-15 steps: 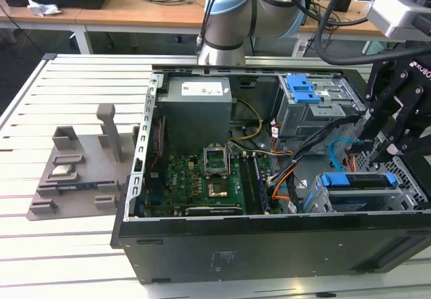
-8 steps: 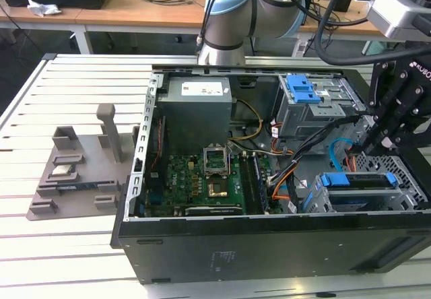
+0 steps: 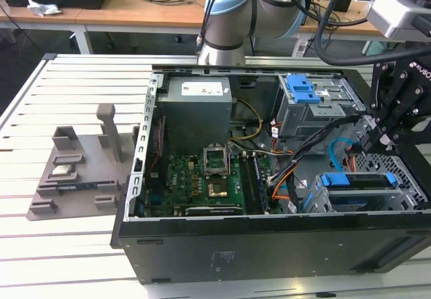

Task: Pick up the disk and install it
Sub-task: 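Insert the disk into the insertion slot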

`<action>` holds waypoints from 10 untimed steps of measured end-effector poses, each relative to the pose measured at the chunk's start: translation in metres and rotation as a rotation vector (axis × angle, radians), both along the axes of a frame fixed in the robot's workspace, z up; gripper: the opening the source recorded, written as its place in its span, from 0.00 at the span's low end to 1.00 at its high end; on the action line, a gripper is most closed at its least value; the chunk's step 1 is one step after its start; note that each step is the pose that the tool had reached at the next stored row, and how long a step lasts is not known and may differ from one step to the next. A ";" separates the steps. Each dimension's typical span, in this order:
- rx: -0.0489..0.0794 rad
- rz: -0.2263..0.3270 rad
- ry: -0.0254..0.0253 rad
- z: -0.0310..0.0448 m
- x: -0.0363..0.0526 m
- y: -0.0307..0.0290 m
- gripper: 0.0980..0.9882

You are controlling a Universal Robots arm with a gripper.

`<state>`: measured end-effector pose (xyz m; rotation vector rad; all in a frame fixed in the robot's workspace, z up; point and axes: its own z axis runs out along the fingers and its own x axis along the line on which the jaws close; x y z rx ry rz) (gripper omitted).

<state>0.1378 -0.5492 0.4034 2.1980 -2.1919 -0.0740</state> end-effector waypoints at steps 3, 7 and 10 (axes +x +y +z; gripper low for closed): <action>0.000 0.000 0.0000 -0.0001 0.0000 0.0000 0.01; 0.000 0.000 0.0000 -0.0002 0.0000 0.0000 0.01; 0.000 0.000 0.0000 -0.0003 0.0010 0.0000 0.01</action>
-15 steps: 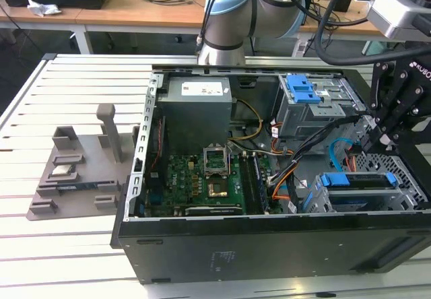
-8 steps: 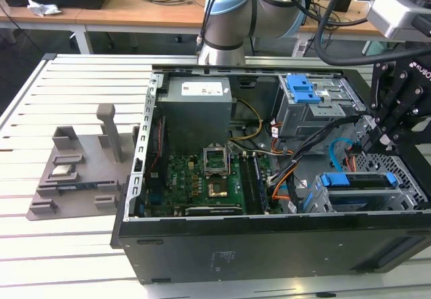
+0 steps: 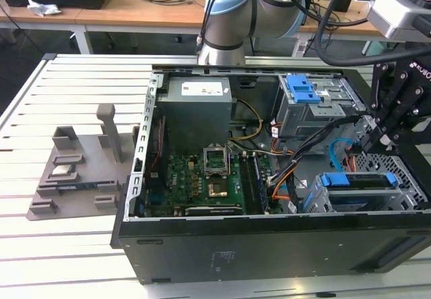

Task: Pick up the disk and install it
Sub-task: 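Insert the disk into the insertion slot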

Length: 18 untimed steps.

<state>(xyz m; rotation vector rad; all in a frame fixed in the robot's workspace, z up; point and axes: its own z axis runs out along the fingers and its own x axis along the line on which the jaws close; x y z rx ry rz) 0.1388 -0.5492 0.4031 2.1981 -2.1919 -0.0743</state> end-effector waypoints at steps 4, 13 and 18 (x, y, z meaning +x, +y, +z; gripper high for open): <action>0.000 0.000 0.0005 0.0001 0.0042 0.0004 0.01; 0.000 0.000 0.0244 -0.0058 0.0253 0.0051 0.01; 0.000 0.000 0.0305 -0.0083 0.0324 0.0113 0.01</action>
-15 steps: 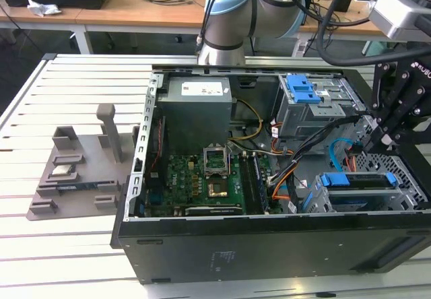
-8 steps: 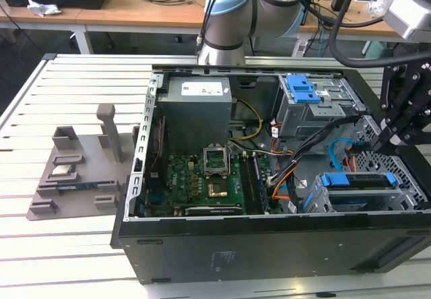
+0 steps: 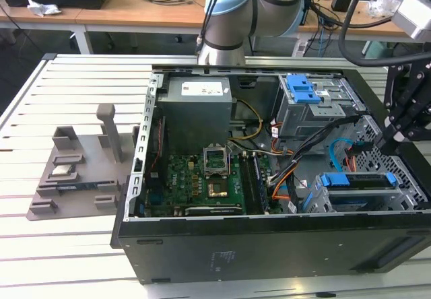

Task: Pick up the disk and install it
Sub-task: 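Insert the disk into the insertion slot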

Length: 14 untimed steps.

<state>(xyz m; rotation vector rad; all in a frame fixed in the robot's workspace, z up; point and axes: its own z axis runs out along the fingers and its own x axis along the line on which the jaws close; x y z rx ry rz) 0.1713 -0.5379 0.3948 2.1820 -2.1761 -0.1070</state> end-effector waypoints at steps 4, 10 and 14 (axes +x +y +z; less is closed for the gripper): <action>0.000 0.000 0.0018 -0.0017 0.0017 0.0031 0.01; 0.000 0.000 0.0019 -0.0021 0.0020 0.0036 0.01; 0.000 0.000 0.0019 -0.0020 0.0020 0.0064 0.01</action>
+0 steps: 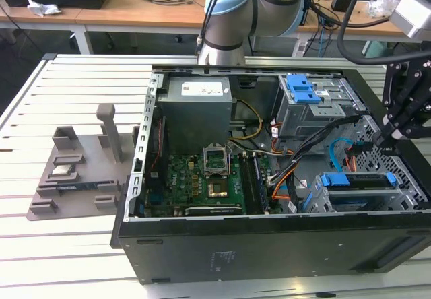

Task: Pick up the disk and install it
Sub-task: 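Insert the disk into the insertion slot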

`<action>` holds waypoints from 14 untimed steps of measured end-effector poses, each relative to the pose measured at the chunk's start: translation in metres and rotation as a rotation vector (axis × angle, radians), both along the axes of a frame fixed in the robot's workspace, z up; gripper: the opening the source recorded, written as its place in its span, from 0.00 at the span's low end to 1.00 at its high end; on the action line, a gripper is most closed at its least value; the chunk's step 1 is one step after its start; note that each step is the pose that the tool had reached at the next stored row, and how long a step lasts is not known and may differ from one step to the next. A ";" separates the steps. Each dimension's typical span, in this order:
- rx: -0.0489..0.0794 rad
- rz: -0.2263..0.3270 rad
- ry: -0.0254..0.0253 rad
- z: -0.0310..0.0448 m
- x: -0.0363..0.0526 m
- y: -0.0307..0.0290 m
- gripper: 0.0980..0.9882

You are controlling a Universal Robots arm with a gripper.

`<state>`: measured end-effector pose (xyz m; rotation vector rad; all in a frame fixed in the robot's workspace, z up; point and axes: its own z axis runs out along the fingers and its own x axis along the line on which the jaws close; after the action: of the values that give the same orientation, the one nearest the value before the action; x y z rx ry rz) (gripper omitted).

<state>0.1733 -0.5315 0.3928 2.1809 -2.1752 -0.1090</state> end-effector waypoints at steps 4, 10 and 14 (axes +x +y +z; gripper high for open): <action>0.000 0.000 0.0000 0.0000 0.0000 0.0007 0.01; 0.000 0.000 0.0000 -0.0040 -0.0019 -0.0063 0.01; 0.000 0.000 0.0000 -0.0058 -0.0038 -0.0178 0.01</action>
<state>0.1695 -0.5492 0.3870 2.1809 -2.1751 -0.1090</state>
